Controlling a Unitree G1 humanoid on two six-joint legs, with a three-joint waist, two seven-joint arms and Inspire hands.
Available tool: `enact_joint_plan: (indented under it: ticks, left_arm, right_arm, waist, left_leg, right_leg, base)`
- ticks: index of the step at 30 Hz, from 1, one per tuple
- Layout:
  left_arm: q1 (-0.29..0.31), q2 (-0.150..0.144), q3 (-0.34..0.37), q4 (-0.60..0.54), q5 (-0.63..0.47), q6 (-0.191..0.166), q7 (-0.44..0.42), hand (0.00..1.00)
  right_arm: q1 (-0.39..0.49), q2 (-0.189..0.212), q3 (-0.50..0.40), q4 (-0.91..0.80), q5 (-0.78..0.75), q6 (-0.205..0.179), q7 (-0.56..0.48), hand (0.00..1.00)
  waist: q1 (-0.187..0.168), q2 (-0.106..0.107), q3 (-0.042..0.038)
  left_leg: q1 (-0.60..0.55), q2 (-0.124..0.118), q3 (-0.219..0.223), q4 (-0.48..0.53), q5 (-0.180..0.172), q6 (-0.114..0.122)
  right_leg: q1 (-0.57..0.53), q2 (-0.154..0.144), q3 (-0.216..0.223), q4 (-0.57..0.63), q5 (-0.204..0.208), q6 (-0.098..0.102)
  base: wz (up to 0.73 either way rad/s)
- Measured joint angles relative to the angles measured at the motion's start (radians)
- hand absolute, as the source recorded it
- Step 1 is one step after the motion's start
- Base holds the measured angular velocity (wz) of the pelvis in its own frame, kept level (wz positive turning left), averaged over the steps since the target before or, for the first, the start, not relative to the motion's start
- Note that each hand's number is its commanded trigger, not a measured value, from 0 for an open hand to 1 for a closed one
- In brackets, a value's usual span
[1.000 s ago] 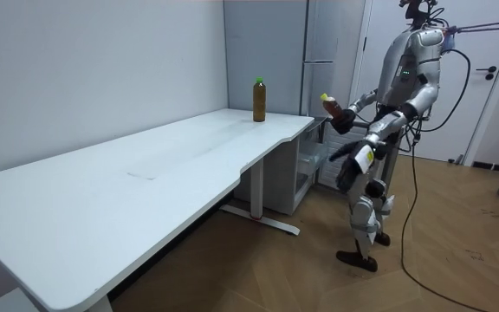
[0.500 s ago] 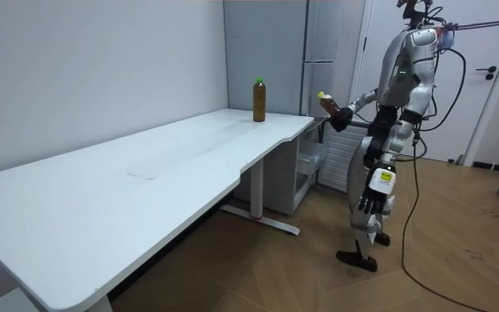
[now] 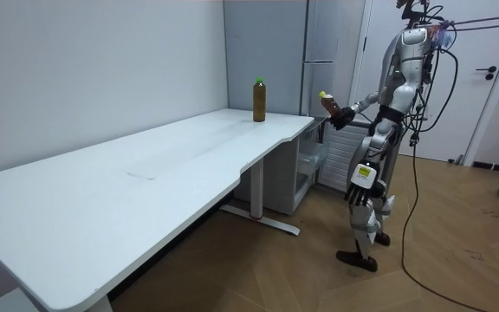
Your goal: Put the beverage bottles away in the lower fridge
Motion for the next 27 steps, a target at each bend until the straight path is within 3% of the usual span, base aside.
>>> enact_joint_plan:
  ticks: [6, 12, 18, 23, 27]
  left_arm:
    - [-0.004, -0.003, 0.004, 0.020, 0.060, 0.018, -0.038, 0.00]
    - [0.001, -0.004, 0.004, 0.029, 0.080, 0.035, -0.039, 0.00]
    - [0.002, -0.008, 0.006, 0.027, 0.081, 0.037, -0.037, 0.00]
    - [0.015, -0.010, 0.007, 0.026, 0.081, 0.033, -0.037, 0.00]
    - [0.042, -0.012, 0.005, 0.019, 0.081, 0.031, -0.037, 0.00]
  right_arm:
    - [0.000, 0.004, -0.046, 0.000, 0.002, 0.005, -0.042, 1.00]
    - [0.001, 0.036, -0.086, 0.000, 0.075, 0.005, -0.135, 1.00]
    - [0.008, 0.039, -0.108, -0.001, 0.168, 0.005, -0.239, 1.00]
    - [0.009, 0.039, -0.137, -0.001, 0.251, 0.005, -0.329, 1.00]
    - [0.009, 0.039, -0.151, -0.003, 0.395, -0.007, -0.421, 1.00]
  waist:
    - [-0.006, -0.007, -0.0003]
    - [-0.025, -0.012, -0.0060]
    - [-0.051, 0.005, -0.0065]
    - [-0.054, 0.016, -0.0073]
    - [-0.059, 0.018, -0.0094]
  left_leg:
    - [0.002, 0.001, 0.008, 0.001, 0.000, 0.000]
    - [0.015, 0.001, 0.022, -0.003, 0.000, 0.001]
    - [0.017, 0.001, 0.023, -0.005, 0.000, 0.002]
    - [0.032, 0.001, 0.026, -0.016, -0.001, 0.002]
    - [0.033, 0.001, 0.029, -0.015, -0.001, 0.002]
  right_leg:
    - [-0.009, 0.000, 0.017, 0.005, -0.001, 0.001]
    - [-0.010, 0.002, 0.041, -0.005, 0.000, 0.002]
    - [0.000, 0.002, 0.039, -0.003, 0.000, 0.002]
    - [0.003, 0.002, 0.044, 0.001, 0.000, 0.002]
    - [0.003, 0.002, 0.052, -0.002, 0.000, 0.002]
  base:
    - [-0.05]
    - [-0.07]
    - [0.00]
    - [-0.02]
    - [-0.02]
